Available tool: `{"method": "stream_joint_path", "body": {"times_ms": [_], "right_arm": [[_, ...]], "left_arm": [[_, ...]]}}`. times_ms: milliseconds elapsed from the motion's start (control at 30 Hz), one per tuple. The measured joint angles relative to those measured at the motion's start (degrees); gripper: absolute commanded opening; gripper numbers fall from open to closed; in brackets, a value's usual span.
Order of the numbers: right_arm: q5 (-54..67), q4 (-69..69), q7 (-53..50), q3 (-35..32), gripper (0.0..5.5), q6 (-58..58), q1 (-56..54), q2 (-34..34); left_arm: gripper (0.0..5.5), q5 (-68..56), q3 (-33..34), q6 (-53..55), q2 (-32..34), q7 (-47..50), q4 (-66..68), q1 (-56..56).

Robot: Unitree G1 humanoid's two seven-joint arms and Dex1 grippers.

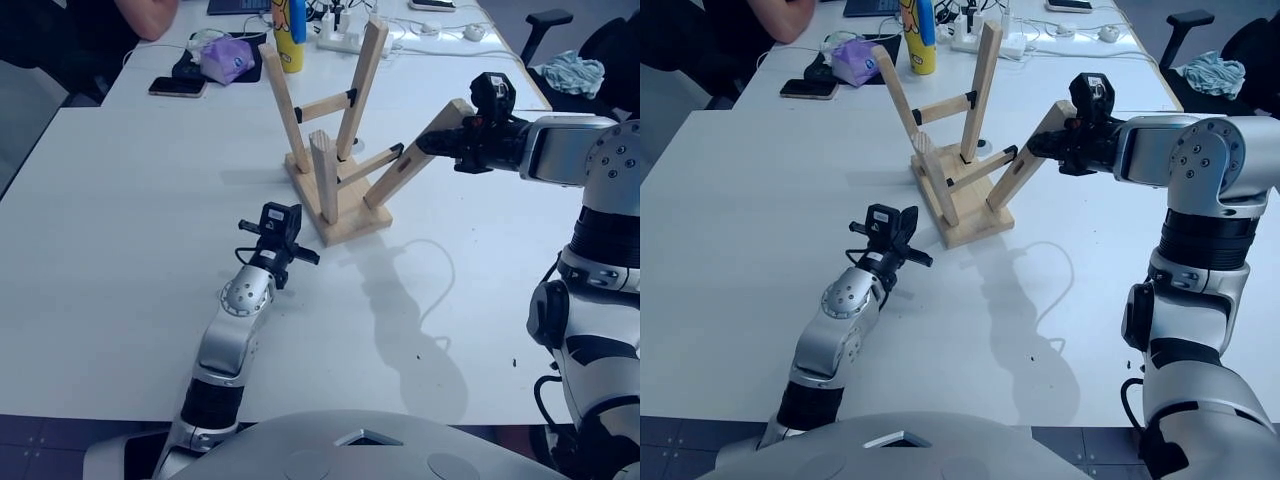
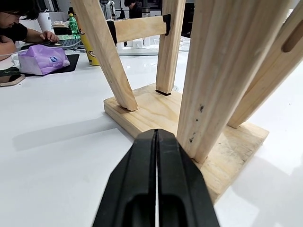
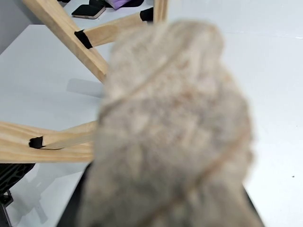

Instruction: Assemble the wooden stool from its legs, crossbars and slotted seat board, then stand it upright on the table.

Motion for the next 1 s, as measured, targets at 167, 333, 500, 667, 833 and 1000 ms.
{"method": "stream_joint_path", "body": {"times_ms": [167, 333, 500, 667, 833, 1000], "right_arm": [[-0.02, 3.0, 1.07, -0.65, 1.04, -0.63, -0.33, -0.77], [-0.03, 9.0, 3.0, 0.15, 1.04, -1.52, -2.78, -2.14], [-0.55, 14.06, 6.48, 4.97, 1.04, -4.54, -5.43, -4.17], [-0.62, 13.82, 7.29, 5.51, 1.04, -5.27, -5.29, -4.58], [-0.57, 12.44, 7.29, 3.63, 1.04, -5.05, -3.84, -4.41], [-0.57, 9.97, 7.29, 3.56, 1.04, -5.29, -2.53, -4.46]], "left_arm": [[0.0, 0.03, -0.52, 0.0, -0.01, -0.54, 0.41, 0.0], [0.0, 0.36, -0.86, -0.1, -0.13, -0.46, 0.42, 0.06], [0.0, 0.48, -0.94, -0.35, -0.25, 0.01, 0.43, 0.15], [0.0, 0.96, -0.59, -3.72, -0.25, 0.46, -1.12, 0.19], [0.0, 2.32, 0.11, -6.47, -0.24, 1.95, -2.53, 0.03], [0.0, 5.55, 2.77, -11.56, -0.24, 5.58, -11.14, -2.69]]}}
